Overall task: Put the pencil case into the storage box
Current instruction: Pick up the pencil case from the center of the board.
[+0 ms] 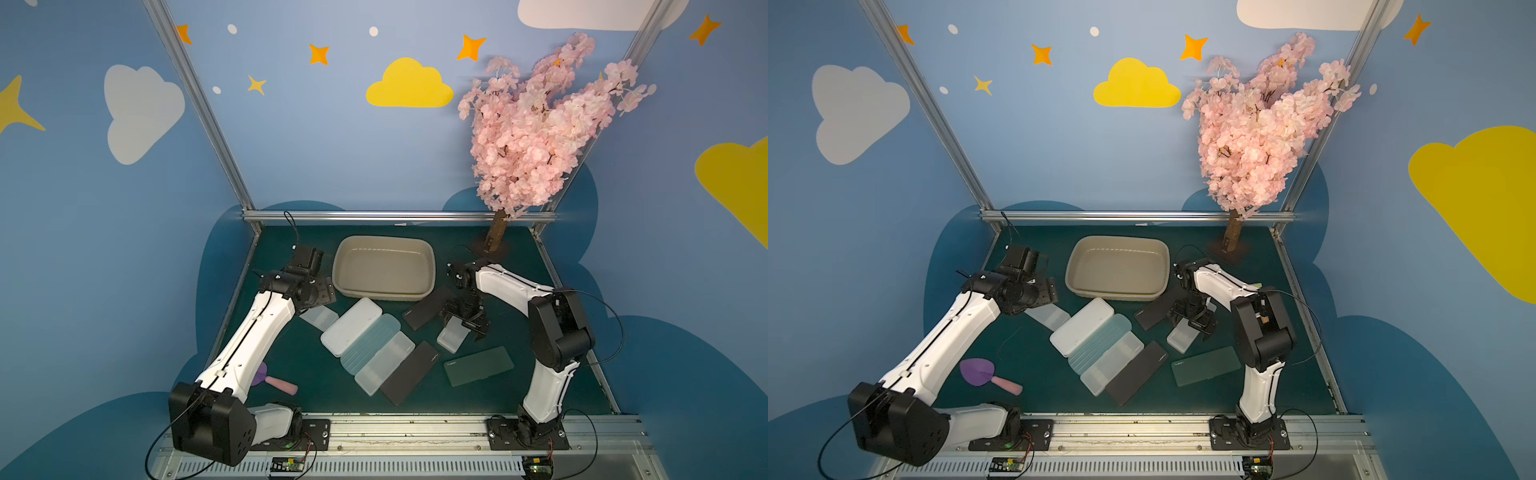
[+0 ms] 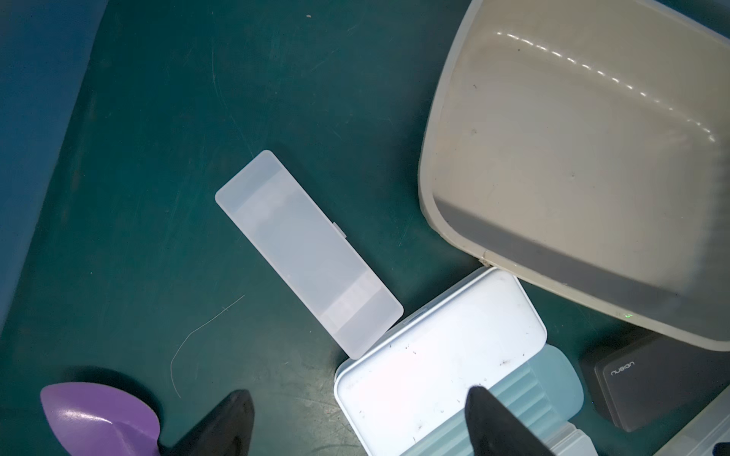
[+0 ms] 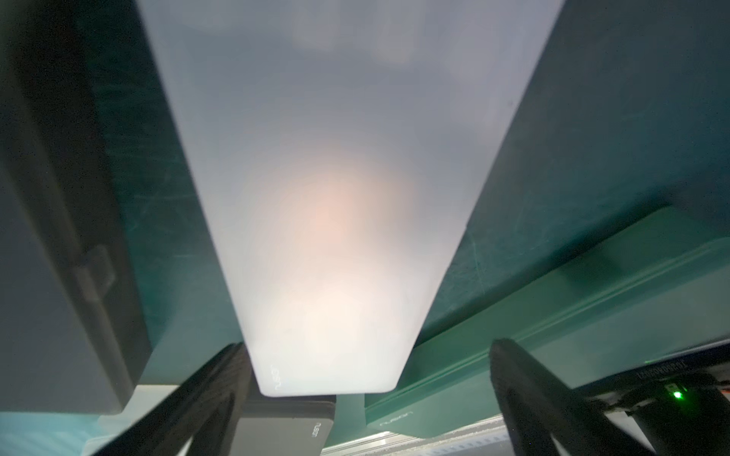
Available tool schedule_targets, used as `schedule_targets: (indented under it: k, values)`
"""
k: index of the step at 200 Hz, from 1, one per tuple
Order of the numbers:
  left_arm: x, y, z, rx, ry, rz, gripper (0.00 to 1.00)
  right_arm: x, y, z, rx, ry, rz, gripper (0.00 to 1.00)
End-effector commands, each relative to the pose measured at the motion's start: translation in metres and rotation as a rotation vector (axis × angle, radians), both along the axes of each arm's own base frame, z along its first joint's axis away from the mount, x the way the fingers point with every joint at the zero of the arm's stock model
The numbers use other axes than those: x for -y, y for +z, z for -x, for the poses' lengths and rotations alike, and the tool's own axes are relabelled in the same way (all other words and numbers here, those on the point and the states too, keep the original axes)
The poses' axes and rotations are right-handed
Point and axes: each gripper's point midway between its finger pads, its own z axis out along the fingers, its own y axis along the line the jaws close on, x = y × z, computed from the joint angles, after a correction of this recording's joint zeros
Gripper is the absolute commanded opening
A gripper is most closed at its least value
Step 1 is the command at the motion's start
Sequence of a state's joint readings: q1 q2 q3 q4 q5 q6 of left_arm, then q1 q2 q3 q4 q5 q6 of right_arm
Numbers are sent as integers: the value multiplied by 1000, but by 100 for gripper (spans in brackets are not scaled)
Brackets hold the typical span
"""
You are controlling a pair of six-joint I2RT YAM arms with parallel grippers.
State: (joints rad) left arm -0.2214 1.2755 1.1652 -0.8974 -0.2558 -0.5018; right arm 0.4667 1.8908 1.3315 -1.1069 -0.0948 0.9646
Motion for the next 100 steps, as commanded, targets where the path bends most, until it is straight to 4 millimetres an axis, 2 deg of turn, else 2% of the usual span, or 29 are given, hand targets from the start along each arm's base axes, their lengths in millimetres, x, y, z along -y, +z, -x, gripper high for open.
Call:
schedule_targets:
  k: [1, 26, 46, 100]
  values:
    - [-5, -3, 11, -17, 9, -19, 88, 7, -6, 9, -51, -32, 57, 99]
    - [-8, -4, 16, -17, 10, -28, 88, 6, -16, 11, -57, -30, 51, 99]
    - [-10, -4, 17, -18, 12, -37, 87, -1, -24, 4, -13, -23, 8, 98]
    - [-9, -3, 14, -20, 10, -40, 88, -7, -24, -12, 88, 26, -15, 98]
